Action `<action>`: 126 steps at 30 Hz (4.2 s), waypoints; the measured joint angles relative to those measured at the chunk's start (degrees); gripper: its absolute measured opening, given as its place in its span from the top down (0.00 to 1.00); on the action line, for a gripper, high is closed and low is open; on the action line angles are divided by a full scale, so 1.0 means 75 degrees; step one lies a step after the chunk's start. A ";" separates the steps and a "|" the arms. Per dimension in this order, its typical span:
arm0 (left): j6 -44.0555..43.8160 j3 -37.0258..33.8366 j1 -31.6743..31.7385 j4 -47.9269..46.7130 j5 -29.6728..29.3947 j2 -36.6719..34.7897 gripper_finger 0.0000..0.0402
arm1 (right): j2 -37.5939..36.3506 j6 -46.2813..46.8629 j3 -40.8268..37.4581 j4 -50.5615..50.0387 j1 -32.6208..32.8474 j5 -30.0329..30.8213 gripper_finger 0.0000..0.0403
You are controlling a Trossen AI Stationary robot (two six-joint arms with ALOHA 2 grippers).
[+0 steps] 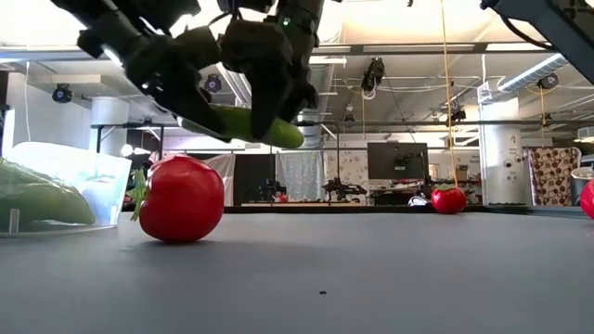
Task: Sort produce into baskets
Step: Put the cucumber into the transparent bin, then put the bottom left tomato into the black bin
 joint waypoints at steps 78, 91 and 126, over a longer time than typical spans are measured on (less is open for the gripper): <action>-0.4799 0.1134 -0.1361 -0.7215 0.0267 -0.3458 0.52 | -0.0506 -0.0076 0.1338 -0.0217 -0.0853 -0.0086 0.25; -0.4804 0.0173 -0.1902 -0.4078 0.0911 -0.3319 0.52 | -0.0038 -0.0865 0.1244 -0.0104 0.0200 -0.0884 0.26; -0.3396 0.3340 -0.4249 -0.4366 -0.1308 0.2468 0.61 | -0.0077 0.3518 0.0752 -0.3376 0.3497 0.3062 0.39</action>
